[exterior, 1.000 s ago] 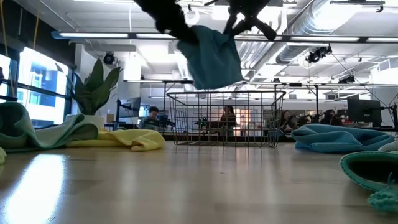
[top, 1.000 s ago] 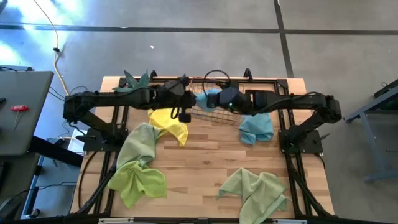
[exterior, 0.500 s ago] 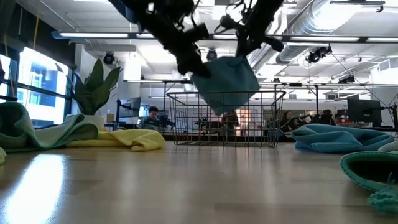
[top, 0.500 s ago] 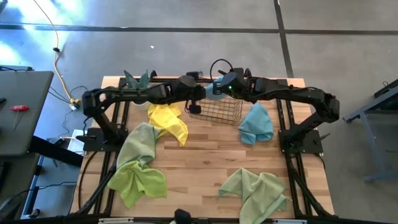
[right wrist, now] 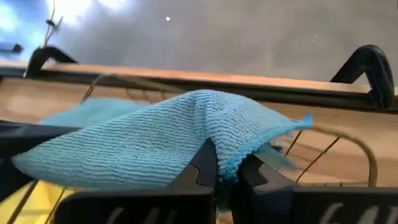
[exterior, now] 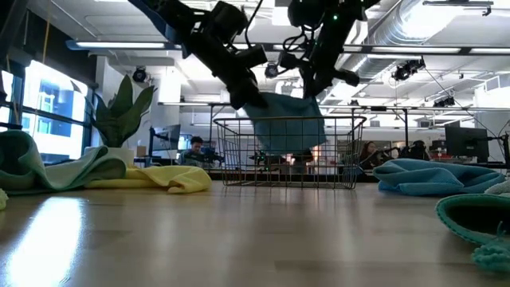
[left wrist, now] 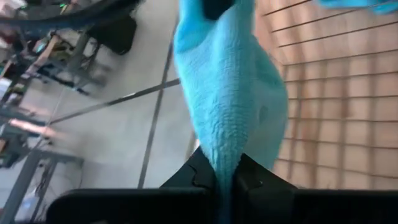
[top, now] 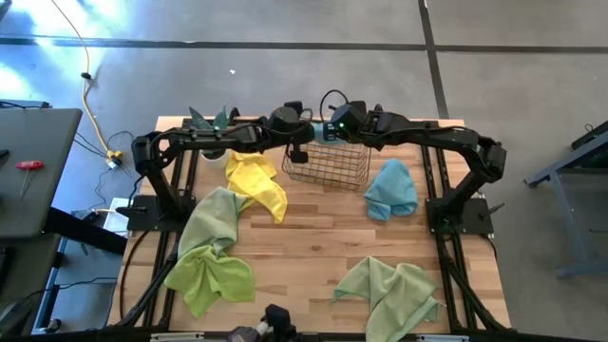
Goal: Fold microfiber towels
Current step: Put the bottom blue microfiber cloth in the basket
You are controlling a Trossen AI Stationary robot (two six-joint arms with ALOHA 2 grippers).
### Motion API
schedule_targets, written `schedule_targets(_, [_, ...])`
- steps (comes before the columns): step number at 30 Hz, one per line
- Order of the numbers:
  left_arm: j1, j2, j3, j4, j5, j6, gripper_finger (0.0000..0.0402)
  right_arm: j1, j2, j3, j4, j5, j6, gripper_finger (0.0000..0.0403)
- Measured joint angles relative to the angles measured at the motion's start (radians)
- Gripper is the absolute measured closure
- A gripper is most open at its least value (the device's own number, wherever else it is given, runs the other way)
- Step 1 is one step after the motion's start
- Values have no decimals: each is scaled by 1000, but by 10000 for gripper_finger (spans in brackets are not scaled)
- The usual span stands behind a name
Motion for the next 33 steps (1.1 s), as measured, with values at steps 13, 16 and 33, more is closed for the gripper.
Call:
schedule_targets(13, [40, 0, 1, 9, 76, -75, 400, -22, 37, 0, 47, -148, -31, 402])
schedule_targets(16, [40, 0, 1, -33, 83, -115, 400, -14, 49, -1, 36, -160, -31, 402])
schedule_targets(33, [27, 77, 1, -45, 86, -110, 400, -35, 73, -66, 35, -197, 40, 402])
